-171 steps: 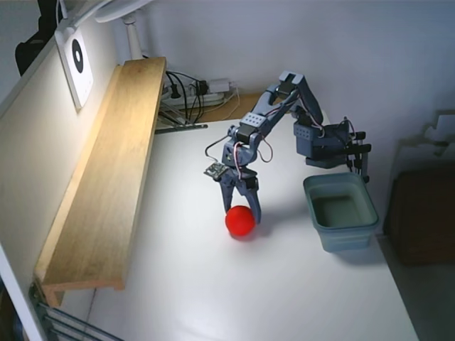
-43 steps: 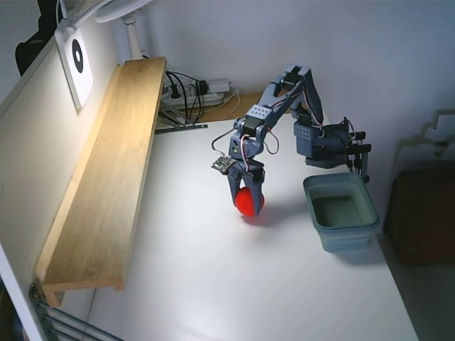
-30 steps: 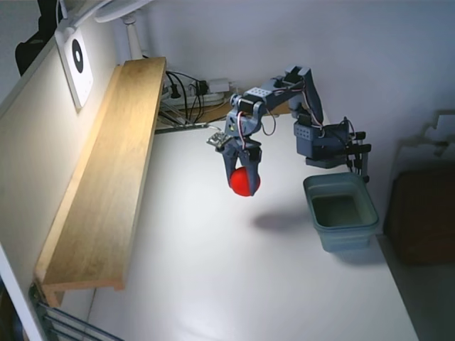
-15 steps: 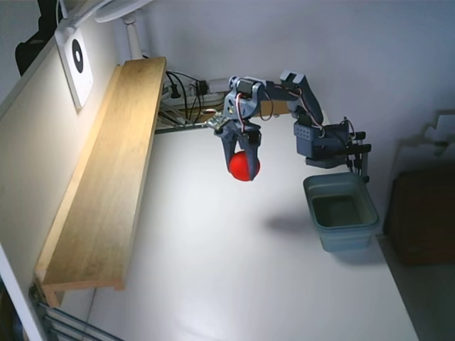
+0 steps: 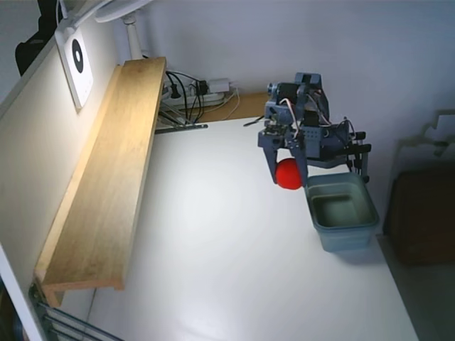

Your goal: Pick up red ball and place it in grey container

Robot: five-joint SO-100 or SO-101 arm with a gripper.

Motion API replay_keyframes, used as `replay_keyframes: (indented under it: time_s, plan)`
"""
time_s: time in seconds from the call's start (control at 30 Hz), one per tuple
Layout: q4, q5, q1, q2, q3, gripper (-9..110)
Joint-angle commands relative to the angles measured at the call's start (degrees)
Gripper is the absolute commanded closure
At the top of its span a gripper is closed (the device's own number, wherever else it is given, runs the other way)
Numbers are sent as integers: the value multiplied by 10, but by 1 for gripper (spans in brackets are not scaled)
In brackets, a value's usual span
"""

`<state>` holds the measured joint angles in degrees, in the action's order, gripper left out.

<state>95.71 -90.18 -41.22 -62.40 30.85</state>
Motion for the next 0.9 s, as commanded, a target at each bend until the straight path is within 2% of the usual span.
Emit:
replay_keyframes:
  time_s: [0.0,0.43,0.77,0.8,0.87]
  plan:
    - [5,2,-41,-21,-26,78]
    - [5,2,-158,-21,-26,78]
    - [5,2,-161,-21,-26,78]
    - [5,2,-161,-21,-26,63]
    - [5,2,-161,-21,-26,63]
